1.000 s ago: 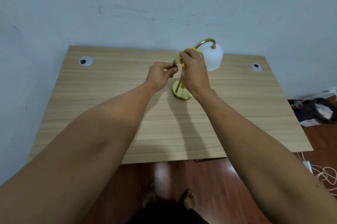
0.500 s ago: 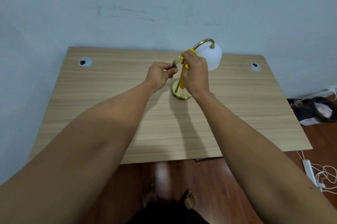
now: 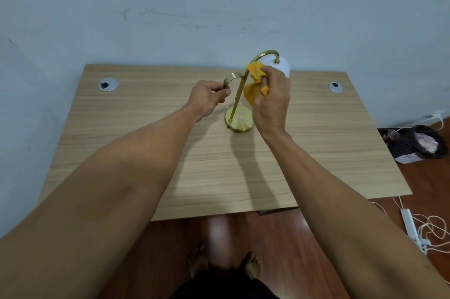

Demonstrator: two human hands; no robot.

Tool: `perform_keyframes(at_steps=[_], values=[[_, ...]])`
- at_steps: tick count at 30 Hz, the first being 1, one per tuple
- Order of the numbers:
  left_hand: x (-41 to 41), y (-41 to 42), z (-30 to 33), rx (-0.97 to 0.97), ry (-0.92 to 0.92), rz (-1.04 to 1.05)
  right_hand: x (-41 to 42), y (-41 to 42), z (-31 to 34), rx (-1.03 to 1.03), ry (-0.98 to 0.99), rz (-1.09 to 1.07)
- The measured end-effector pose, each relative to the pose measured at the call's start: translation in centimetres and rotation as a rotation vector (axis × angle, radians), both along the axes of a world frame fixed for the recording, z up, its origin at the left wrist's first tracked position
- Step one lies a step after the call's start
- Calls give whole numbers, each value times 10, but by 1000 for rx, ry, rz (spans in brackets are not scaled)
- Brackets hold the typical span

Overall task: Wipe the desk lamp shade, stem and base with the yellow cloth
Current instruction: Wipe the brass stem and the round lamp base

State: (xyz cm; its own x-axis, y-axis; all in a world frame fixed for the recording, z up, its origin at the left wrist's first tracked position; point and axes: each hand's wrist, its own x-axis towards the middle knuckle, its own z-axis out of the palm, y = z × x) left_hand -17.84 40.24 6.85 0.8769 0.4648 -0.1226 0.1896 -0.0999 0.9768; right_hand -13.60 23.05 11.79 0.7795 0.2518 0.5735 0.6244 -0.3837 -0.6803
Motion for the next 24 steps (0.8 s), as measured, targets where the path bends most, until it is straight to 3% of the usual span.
perform_keyframes(at_steps=[6, 12, 19, 24], values=[[-1, 3, 6, 39, 8, -28, 5, 25, -4, -167, -20, 266], [2, 12, 5, 93, 12, -25, 17, -6, -34, -293, 152, 198], [5, 11, 6, 147, 7, 85, 19, -55, -60, -128, 533, -26], [2, -4, -17, 109, 125, 234, 37, -74, -105, -41, 856, -175]])
